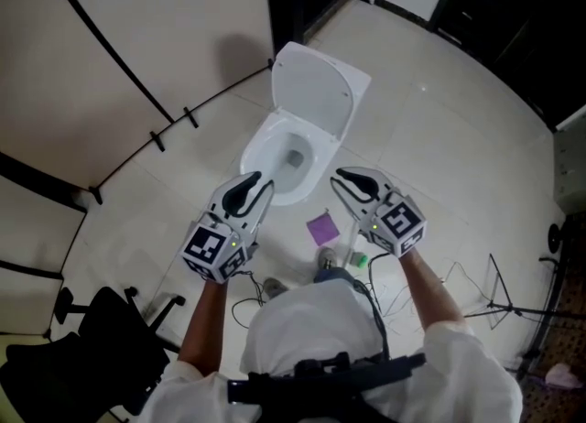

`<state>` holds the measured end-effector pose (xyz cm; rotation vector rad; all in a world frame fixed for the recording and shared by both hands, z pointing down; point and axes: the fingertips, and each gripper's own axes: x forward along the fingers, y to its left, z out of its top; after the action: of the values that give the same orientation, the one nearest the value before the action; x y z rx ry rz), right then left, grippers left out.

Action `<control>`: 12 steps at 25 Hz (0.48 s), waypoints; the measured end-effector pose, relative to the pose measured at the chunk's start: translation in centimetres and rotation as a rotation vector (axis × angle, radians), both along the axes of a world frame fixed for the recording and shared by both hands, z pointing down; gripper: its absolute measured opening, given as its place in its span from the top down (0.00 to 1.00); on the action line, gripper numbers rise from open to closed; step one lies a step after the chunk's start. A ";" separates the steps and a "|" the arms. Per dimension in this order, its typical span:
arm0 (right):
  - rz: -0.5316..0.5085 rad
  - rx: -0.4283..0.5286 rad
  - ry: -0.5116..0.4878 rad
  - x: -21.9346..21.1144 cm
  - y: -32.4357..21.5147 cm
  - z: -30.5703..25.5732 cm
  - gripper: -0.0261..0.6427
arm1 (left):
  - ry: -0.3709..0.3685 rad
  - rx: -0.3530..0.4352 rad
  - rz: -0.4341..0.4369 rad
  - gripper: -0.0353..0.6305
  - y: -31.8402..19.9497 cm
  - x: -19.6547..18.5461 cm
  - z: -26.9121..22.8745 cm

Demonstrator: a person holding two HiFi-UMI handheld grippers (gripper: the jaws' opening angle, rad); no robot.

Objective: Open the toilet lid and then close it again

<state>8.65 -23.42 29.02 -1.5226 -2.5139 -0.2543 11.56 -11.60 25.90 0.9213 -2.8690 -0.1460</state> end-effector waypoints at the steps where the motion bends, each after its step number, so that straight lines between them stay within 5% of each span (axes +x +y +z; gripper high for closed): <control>1: 0.001 -0.005 -0.002 -0.5 -0.4 0.2 0.86 | 0.002 -0.004 0.003 0.79 -0.4 -0.4 0.0; 12: 0.051 0.012 0.002 -6.7 -5.0 1.6 0.86 | 0.011 -0.117 0.063 0.79 -2.4 -7.6 0.4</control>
<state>1.99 -28.44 30.64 -1.4518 -2.5404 -0.2599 3.92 -14.02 26.30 0.9830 -2.8003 0.0221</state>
